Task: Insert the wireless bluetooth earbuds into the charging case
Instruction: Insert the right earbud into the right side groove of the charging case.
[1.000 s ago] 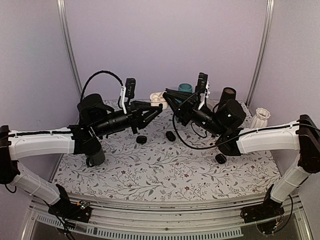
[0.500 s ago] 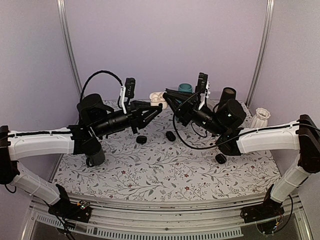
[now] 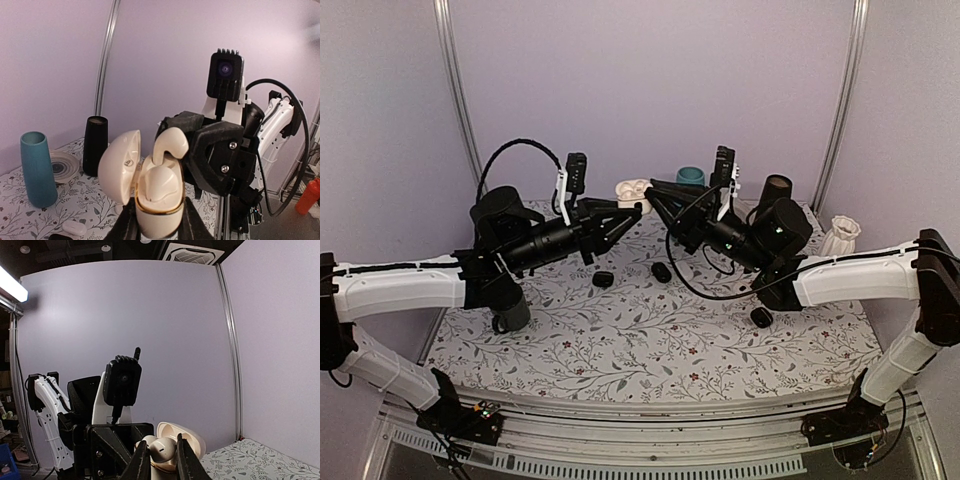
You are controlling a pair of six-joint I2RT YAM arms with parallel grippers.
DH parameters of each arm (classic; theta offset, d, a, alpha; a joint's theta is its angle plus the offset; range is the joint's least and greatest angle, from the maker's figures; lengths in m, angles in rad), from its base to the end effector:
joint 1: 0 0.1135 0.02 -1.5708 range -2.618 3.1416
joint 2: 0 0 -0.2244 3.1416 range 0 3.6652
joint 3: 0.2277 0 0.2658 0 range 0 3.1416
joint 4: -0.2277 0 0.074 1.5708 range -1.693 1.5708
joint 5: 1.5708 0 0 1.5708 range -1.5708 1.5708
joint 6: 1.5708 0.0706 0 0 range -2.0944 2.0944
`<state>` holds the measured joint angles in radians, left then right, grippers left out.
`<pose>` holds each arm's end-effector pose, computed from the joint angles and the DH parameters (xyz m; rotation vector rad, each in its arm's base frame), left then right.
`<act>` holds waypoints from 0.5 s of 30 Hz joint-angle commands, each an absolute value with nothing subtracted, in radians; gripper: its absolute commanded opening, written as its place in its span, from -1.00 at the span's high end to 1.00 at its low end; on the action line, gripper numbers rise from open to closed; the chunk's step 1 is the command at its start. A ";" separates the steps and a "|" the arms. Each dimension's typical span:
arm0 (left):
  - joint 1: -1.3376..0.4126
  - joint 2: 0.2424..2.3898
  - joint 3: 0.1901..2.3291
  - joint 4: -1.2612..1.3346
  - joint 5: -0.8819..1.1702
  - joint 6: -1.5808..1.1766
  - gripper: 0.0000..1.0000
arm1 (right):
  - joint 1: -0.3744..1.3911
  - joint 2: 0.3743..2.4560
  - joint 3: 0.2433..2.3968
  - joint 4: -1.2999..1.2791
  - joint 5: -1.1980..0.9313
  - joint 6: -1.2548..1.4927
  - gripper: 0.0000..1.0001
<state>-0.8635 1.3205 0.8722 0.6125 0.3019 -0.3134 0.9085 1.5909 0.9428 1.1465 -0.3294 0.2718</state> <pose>0.2201 -0.2898 0.2959 0.6658 1.3694 -1.1707 0.2223 0.3223 0.2967 -0.6604 0.9840 1.2263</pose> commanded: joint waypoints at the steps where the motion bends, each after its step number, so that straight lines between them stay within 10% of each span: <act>1: -0.865 1.295 0.879 0.671 0.282 -0.296 1.00 | 0.917 1.610 0.943 1.118 -0.387 0.279 0.56; 15: -0.865 1.286 0.870 0.661 0.262 -0.295 1.00 | 0.916 1.595 0.942 1.076 -0.387 0.278 0.29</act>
<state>-0.8631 1.3205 0.8696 0.6113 0.2920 -0.3069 0.9085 1.5909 0.9428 1.1393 -0.3534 0.2726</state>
